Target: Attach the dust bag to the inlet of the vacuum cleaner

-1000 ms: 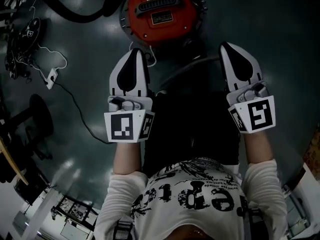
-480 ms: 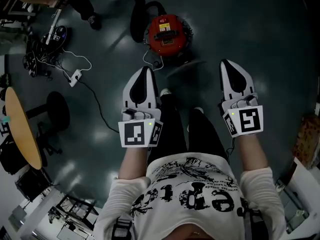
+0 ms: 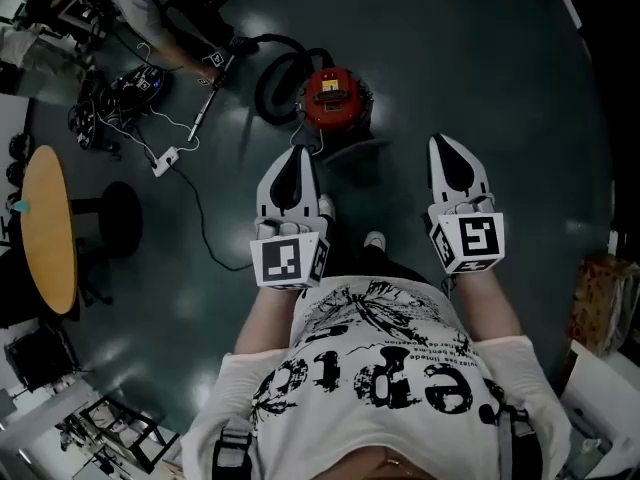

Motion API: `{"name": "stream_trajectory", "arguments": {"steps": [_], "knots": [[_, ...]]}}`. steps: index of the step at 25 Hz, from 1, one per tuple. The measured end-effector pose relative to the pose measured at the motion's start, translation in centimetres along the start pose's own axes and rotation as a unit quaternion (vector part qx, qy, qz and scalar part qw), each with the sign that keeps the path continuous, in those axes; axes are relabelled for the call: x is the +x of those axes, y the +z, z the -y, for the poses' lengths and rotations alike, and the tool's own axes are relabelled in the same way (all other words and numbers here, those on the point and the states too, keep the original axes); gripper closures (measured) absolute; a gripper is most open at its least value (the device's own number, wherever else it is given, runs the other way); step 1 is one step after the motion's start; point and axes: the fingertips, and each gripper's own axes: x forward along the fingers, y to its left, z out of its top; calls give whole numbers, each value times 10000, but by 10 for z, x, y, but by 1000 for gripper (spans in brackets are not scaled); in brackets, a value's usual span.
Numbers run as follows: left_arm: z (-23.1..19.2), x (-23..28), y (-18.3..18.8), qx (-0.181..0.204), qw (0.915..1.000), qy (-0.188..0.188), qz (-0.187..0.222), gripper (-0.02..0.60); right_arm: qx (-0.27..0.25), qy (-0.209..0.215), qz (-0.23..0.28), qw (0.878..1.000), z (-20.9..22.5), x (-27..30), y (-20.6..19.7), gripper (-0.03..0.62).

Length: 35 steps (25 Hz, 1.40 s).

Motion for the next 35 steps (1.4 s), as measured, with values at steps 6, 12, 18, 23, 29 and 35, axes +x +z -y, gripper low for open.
{"name": "stream_trajectory", "arguments": {"steps": [6,12,18,23,29,35], "knots": [[33,-33,6,175,9993,-223,243,578,-97,376,152,9991,-21,-35,-3,592],[35,-60,5,27,9997,-27,226,578,-88,709,285,9970,-43,-59,2,592],[38,-70,8,-59,9994,-130,329,578,-125,826,264,9962,-55,-64,-2,592],[40,-72,7,189,9991,-173,323,578,85,818,248,9963,-55,-66,-8,592],[39,-71,7,281,9989,-154,333,578,-43,713,239,9972,-55,-66,-7,592],[48,-67,-3,294,9990,-234,259,578,-40,636,171,9978,-47,-65,-16,592]]}}
